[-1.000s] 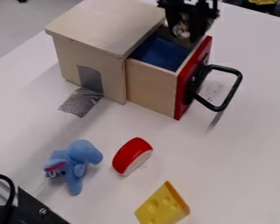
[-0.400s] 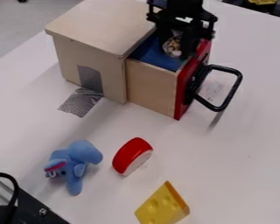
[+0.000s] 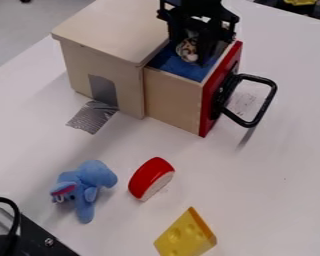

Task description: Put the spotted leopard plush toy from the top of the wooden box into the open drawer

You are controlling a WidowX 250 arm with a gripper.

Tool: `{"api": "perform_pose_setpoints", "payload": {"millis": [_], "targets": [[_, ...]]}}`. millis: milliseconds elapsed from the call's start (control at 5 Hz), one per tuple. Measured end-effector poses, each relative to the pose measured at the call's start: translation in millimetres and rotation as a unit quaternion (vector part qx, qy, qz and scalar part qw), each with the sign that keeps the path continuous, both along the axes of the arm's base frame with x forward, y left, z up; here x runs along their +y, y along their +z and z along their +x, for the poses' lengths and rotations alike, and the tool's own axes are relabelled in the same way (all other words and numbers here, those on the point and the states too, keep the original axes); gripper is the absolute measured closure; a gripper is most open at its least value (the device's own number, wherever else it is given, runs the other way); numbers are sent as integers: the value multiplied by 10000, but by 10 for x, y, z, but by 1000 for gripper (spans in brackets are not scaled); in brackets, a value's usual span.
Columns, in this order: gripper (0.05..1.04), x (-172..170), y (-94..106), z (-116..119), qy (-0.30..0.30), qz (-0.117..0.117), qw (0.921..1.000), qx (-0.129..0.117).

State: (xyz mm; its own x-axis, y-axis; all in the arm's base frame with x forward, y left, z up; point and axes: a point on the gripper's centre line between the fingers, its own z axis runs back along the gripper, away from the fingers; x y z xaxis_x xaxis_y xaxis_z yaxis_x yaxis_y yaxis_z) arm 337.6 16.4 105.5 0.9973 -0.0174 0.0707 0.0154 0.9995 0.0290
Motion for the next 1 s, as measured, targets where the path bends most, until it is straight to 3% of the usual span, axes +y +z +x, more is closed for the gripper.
{"api": "perform_pose_setpoints", "payload": {"millis": [200,400,600,1000], "targets": [[193,62,-16,2,135,-36,9999,-25],[80,87,-77,-25,212,-25,9997,128],[85,109,-70,-52,212,43,9995,222],[85,-152,390,-90,17,19,9998,-192]]}}
